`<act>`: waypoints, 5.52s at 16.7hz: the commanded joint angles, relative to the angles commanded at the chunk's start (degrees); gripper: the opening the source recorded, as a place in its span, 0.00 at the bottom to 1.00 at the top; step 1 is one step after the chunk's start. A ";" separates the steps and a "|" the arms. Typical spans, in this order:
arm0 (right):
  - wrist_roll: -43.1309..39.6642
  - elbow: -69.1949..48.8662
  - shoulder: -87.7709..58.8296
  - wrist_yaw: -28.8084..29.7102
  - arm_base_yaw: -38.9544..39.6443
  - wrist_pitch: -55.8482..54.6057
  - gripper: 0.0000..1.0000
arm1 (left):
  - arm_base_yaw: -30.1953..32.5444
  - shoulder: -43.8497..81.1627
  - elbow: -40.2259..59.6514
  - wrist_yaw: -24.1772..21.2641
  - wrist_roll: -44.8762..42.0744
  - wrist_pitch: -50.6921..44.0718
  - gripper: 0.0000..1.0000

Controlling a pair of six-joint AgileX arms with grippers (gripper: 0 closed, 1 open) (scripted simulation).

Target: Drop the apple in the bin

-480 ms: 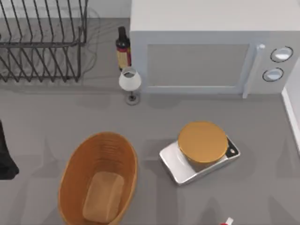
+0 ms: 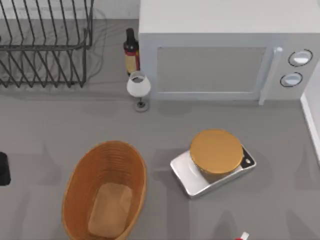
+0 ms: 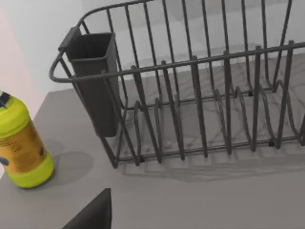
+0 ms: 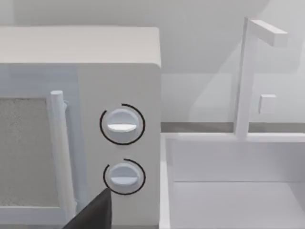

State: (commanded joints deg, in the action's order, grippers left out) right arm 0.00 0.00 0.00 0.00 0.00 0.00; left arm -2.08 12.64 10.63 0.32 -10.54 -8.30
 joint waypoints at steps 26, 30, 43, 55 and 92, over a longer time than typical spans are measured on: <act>0.00 0.00 0.00 0.00 0.00 0.00 1.00 | -9.41 91.10 60.63 -0.37 -62.14 -49.63 1.00; 0.00 0.00 0.00 0.00 0.00 0.00 1.00 | -9.62 93.14 58.06 -0.39 -62.09 -45.34 1.00; 0.00 0.00 0.00 0.00 0.00 0.00 1.00 | -9.80 98.02 52.12 -0.41 -62.41 -34.35 0.70; 0.00 0.00 0.00 0.00 0.00 0.00 1.00 | -9.80 98.02 52.12 -0.41 -62.41 -34.35 0.00; 0.00 0.00 0.00 0.00 0.00 0.00 1.00 | 6.69 84.92 73.80 -2.32 -25.85 -68.73 0.00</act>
State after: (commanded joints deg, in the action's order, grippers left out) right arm 0.00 0.00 0.00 0.00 0.00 0.00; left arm 4.62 97.56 84.43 -2.00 -36.39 -77.03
